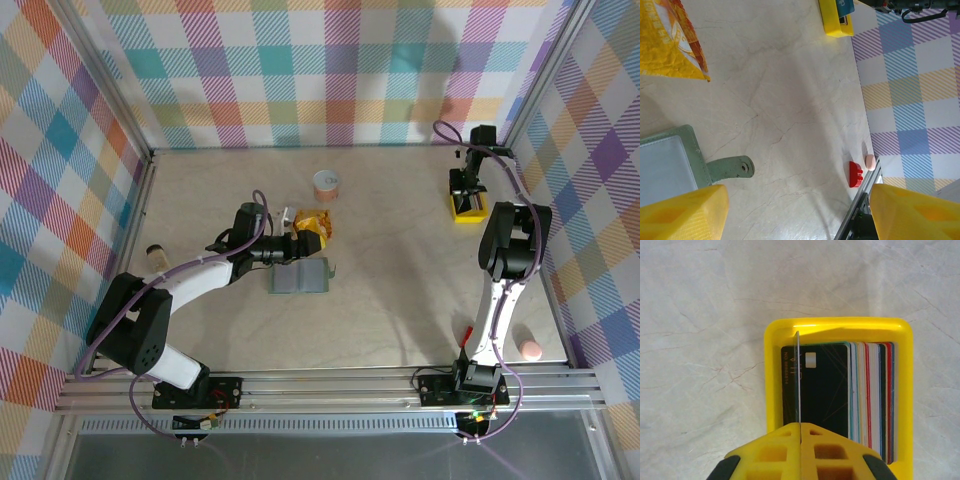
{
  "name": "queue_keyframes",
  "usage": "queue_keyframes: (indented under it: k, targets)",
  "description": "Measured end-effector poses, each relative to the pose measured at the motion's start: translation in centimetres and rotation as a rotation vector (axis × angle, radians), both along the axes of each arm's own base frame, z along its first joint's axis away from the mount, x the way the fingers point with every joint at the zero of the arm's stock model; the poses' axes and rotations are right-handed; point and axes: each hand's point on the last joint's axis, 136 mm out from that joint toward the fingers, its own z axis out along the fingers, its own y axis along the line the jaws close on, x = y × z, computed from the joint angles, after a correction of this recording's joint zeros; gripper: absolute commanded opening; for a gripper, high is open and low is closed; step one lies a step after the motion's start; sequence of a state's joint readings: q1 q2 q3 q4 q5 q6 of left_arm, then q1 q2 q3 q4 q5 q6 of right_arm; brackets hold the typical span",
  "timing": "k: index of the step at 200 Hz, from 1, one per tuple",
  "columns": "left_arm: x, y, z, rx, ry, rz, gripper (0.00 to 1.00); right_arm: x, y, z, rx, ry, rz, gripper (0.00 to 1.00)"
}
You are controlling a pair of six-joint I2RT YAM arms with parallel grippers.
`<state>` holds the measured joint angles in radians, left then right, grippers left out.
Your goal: Put the credit cards into the card holder
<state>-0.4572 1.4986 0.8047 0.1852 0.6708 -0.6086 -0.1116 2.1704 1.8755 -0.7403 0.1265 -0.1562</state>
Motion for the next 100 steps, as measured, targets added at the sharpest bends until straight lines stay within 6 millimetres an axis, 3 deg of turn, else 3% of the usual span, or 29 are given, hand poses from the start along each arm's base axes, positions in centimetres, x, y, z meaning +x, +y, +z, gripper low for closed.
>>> queue_keyframes:
  k: [70, 100]
  targets:
    - [0.0, 0.0, 0.7, -0.008, -0.018, 0.001, 0.73, -1.6, 0.7, -0.5, 0.05, 0.009, -0.027, 0.0]
    - [-0.1, 0.1, 0.9, -0.01, -0.023, 0.002, 0.73, -2.7, 0.9, 0.7, 0.06, -0.033, -0.049, 0.0]
